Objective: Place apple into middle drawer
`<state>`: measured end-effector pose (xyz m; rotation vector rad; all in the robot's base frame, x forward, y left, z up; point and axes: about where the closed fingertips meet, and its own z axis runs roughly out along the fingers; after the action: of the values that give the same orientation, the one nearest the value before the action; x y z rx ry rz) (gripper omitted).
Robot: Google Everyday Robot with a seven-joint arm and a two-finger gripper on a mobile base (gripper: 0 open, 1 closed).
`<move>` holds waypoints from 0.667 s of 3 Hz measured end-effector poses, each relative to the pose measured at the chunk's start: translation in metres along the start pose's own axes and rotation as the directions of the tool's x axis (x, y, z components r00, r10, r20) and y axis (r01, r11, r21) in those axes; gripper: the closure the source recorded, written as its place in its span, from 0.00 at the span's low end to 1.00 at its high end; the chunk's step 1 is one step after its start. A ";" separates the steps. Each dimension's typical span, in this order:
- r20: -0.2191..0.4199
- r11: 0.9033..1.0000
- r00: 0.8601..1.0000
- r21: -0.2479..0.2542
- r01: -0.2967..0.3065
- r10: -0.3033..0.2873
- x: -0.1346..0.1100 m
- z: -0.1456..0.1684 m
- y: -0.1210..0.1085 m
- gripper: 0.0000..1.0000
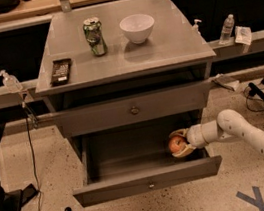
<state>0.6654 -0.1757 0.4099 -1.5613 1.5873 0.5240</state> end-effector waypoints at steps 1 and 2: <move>0.003 1.000 1.000 -0.008 -0.001 0.001 -0.001 0.005 0.002 0.87; 0.006 1.000 1.000 -0.014 -0.001 0.001 -0.002 0.008 0.003 0.64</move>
Offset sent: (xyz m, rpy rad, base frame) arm -0.0005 0.0041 -0.0021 0.0023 0.0051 0.0067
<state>0.6644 -0.1677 0.4062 -1.5678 1.5826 0.5405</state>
